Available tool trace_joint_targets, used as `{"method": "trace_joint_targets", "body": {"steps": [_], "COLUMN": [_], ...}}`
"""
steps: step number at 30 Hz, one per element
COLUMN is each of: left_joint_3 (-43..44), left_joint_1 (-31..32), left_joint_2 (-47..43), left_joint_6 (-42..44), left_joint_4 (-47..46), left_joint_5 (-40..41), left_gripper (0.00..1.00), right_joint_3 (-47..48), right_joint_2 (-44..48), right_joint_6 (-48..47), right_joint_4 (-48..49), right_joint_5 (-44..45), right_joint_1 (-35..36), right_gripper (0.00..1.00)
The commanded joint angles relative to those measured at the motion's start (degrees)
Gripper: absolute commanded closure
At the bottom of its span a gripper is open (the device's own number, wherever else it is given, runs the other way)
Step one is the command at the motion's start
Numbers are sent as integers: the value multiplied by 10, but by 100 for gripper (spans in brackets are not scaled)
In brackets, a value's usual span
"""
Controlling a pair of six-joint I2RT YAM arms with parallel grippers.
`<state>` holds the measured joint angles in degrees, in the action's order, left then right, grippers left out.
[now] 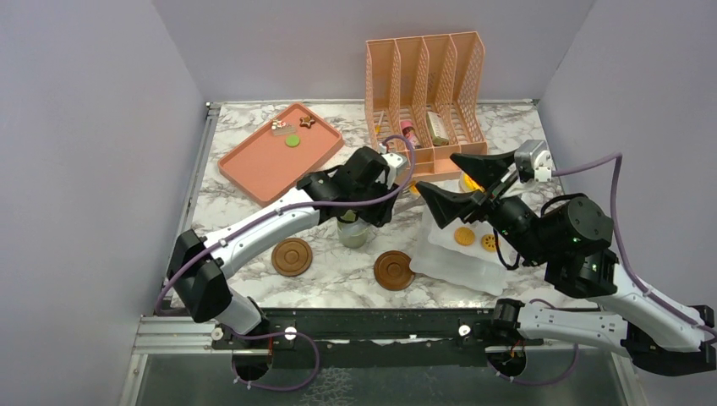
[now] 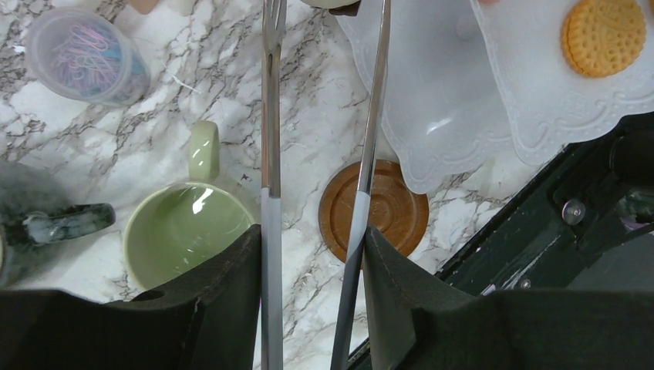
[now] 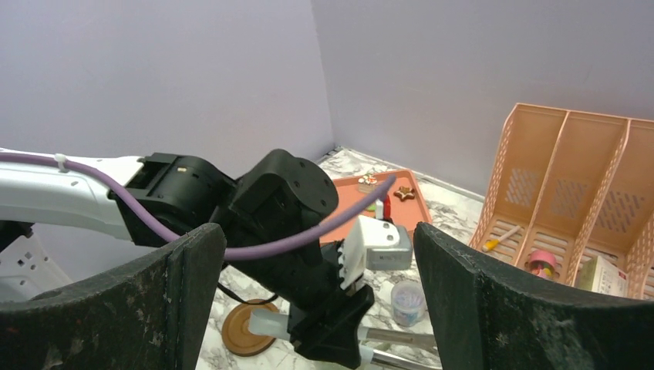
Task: Serve the afternoon tea
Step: Place the desert on the desert table.
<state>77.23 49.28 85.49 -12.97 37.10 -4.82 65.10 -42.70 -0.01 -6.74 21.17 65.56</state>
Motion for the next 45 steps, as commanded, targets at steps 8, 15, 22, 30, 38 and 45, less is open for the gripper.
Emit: {"method": "trace_joint_targets", "body": {"steps": [8, 15, 22, 30, 38, 45], "left_joint_3": [8, 4, 9, 27, 45, 40], "left_joint_1": [58, 83, 105, 123, 140, 143], "left_joint_2": [46, 68, 101, 138, 162, 170], "left_joint_6": [-10, 1, 13, 28, 43, 48], "left_joint_4": [-70, -90, -112, -132, -137, -142], "left_joint_5": [19, 29, 44, 76, 99, 93], "left_gripper": [73, 73, 73, 71, 66, 62], "right_joint_3": [17, 19, 18, 21, 14, 15], "right_joint_2": [-8, -11, -14, -18, -16, -16], "right_joint_6": [16, 18, 24, 25, 30, 26], "right_joint_4": [-9, -5, -6, -4, -4, -1], "right_joint_5": [13, 10, 7, 10, 15, 17], "right_joint_1": [-2, -1, -2, -2, -2, -2], "right_gripper": [3, 3, 3, 3, 3, 3]}}
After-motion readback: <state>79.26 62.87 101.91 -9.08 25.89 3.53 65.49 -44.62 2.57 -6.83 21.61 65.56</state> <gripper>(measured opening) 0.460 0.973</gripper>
